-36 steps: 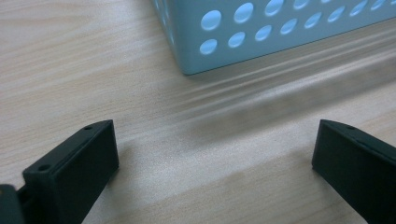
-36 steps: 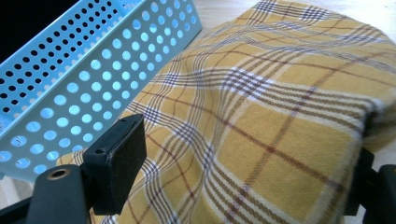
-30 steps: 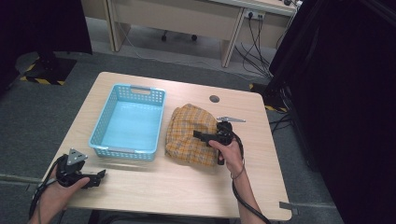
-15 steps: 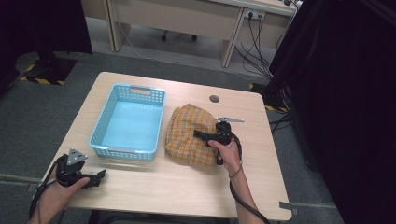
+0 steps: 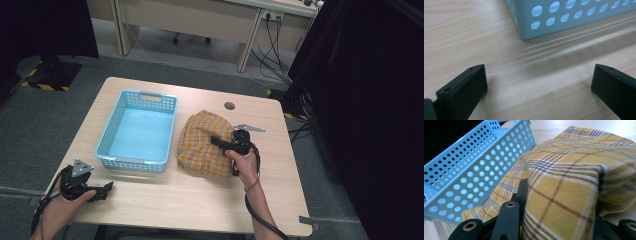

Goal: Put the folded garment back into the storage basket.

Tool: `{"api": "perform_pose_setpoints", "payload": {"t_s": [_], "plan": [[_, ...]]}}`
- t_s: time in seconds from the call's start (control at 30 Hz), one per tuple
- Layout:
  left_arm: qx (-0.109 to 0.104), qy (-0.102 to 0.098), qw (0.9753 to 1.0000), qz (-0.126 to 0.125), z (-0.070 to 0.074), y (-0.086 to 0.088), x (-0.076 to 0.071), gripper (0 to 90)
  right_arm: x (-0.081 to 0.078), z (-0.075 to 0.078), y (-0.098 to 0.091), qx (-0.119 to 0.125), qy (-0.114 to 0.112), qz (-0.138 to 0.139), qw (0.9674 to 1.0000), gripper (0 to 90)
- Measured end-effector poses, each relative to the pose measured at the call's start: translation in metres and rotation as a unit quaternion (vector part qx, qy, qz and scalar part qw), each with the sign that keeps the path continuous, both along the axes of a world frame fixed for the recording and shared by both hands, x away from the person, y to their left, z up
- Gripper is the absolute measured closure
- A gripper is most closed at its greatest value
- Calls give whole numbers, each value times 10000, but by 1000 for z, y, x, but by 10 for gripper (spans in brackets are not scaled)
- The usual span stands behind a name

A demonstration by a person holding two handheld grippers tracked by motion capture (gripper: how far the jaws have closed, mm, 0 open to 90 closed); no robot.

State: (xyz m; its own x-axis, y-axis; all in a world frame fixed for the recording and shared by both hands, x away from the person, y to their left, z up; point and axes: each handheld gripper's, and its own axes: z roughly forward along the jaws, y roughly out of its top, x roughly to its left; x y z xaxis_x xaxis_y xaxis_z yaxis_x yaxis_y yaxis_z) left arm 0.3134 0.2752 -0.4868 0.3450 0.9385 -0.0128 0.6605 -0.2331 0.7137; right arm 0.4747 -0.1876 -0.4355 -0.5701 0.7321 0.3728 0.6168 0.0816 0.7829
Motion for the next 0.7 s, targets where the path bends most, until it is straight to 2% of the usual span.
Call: {"api": "perform_pose_setpoints", "payload": {"t_s": [0.3,0.7], "plan": [[0,0,10000,0,0,0,0,0,-8,18,2,139,-241,14,9996,712],[3,0,10000,-2,0,0,0,0,-11,27,-1,236,-356,-40,9991,712]]}}
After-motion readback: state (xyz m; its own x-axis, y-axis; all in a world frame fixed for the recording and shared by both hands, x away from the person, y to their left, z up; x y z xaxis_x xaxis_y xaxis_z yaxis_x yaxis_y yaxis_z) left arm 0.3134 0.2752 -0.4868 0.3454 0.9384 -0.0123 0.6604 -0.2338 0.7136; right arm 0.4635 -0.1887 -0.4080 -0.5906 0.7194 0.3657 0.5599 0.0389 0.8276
